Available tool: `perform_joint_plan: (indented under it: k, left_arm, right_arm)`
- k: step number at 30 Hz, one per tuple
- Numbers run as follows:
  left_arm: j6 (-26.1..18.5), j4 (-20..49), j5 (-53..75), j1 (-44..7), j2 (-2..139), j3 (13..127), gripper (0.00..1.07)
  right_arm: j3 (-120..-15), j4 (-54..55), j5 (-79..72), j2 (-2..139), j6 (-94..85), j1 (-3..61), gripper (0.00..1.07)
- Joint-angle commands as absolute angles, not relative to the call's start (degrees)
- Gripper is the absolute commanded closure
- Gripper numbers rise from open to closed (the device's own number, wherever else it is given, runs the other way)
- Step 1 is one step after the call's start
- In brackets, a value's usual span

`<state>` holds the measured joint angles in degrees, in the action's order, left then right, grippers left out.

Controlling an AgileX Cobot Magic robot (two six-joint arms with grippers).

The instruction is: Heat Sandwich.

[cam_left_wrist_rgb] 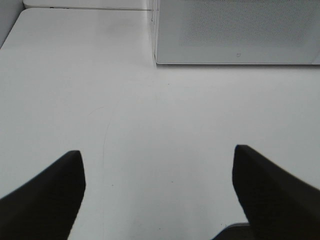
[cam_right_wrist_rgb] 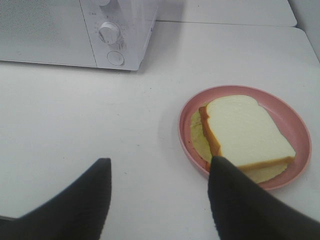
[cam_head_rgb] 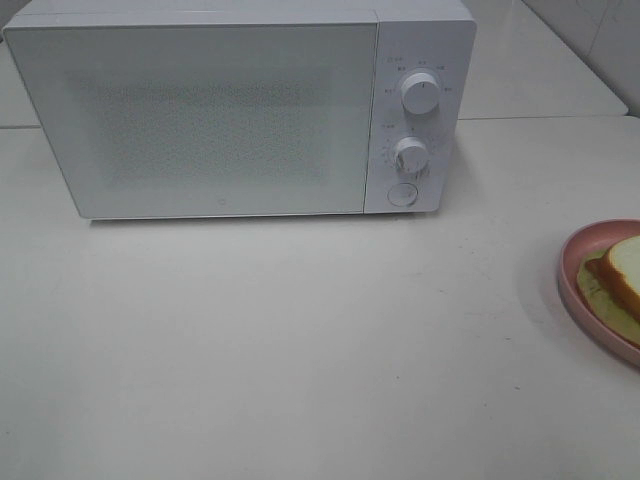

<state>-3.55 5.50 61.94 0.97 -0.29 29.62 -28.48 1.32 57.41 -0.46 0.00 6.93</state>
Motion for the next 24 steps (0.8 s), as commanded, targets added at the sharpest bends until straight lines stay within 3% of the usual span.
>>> perform_joint_plan:
  k: [1,24]
  left_arm:
    - [-3.38,5.84,61.31,1.15,-1.6,29.62,0.3]
    - [-3.38,5.84,61.31,1.15,-1.6,29.62,0.3]
  right_arm:
    - [-28.36,0.92,57.07,-1.83,-0.34,6.88,0.5]
    - [-28.36,0.92,57.07,-1.83,-0.34,6.88,0.5]
